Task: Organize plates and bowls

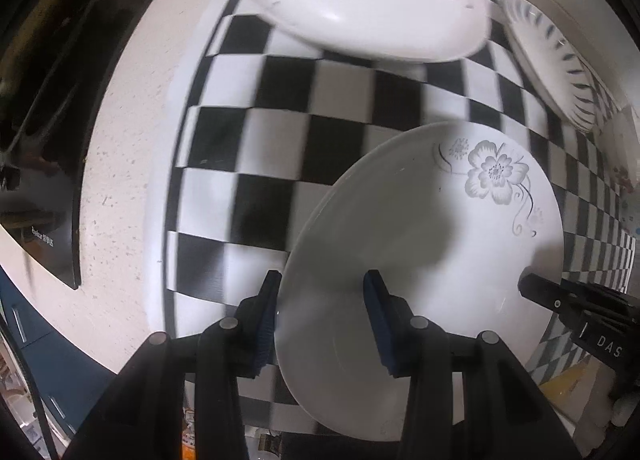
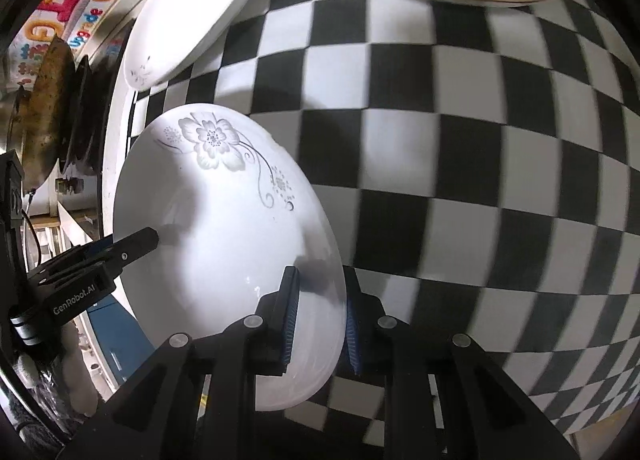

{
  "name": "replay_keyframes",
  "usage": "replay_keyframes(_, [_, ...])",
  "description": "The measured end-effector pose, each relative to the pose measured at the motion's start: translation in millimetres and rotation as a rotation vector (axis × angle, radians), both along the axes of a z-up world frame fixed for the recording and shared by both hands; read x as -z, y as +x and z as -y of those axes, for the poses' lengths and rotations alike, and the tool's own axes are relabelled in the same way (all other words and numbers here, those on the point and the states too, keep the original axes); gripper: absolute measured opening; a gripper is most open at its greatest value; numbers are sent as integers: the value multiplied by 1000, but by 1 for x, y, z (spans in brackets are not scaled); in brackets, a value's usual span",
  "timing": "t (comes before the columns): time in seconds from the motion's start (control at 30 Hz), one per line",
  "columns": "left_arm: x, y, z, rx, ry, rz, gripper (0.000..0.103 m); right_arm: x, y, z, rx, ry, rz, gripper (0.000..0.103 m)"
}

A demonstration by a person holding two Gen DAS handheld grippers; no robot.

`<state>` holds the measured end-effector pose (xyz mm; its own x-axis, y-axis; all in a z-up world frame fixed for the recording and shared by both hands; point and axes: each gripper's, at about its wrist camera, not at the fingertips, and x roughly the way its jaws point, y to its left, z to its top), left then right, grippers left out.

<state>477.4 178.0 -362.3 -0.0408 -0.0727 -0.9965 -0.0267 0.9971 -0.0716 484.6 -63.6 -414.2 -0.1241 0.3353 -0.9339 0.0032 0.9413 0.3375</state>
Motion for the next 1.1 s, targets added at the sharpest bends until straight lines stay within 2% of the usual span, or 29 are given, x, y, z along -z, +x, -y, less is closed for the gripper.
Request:
replay_keyframes(0.2, [-23,2,35,58,-31,16,39,-18,-6,40,54,-10,33,23])
replay_keyframes(0.4, [-31,1,87,136,-50,12,39,-31,-20,89,119,-30,47,23])
replay_keyframes(0.6, [-24,-13,116,176,-43,-14,39,-16,-31,124,174,-37,15,23])
replay_keyframes(0.67, [-20,-20,118,179,-38,-25,39,-10,-36,141,177,-40,9,23])
replay_keyframes(0.9, [-10,-20,117,173,-13,-62,39,9,-41,152,174,-34,-26,23])
replay_keyframes(1.1, [-21,-25,101,144,-6,-56,40,16,-44,156,153,-26,-23,23])
